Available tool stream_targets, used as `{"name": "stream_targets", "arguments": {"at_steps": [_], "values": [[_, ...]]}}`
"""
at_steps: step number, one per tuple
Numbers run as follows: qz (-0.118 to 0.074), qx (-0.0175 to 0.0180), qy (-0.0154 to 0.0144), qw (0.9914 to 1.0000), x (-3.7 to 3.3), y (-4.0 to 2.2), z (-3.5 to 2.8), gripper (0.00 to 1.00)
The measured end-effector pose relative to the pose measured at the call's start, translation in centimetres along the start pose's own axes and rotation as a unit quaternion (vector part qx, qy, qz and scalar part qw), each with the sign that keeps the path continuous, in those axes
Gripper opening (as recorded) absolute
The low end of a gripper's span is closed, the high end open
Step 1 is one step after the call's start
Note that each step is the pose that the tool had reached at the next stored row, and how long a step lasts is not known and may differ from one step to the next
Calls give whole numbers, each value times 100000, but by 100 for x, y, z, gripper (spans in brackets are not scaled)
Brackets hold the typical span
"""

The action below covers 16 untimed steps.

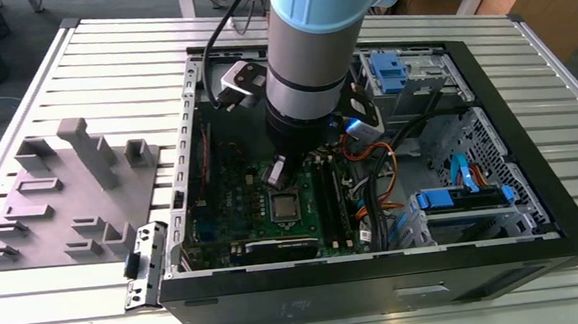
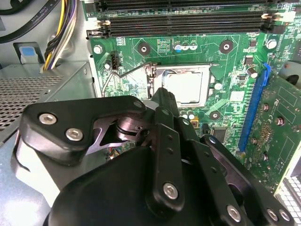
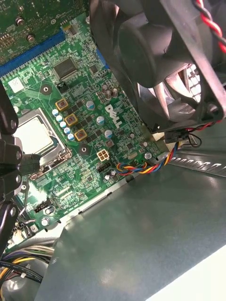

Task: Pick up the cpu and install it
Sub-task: 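Install the first cpu locking lever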

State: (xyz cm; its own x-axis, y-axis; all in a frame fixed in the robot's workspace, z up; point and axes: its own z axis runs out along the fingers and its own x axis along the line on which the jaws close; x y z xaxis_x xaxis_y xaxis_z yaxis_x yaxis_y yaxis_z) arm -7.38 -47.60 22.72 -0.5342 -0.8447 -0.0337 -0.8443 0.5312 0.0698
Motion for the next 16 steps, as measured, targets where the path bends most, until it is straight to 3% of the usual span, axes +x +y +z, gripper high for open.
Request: {"name": "stream_targets", "arguments": {"at_steps": [6, 13, 16], "values": [[-1, -2, 2, 100000, -1, 2, -32, 11], [-4, -15, -21, 100000, -7, 15, -217, 11], [-10, -17, -26, 100000, -8, 17, -245, 11]]}}
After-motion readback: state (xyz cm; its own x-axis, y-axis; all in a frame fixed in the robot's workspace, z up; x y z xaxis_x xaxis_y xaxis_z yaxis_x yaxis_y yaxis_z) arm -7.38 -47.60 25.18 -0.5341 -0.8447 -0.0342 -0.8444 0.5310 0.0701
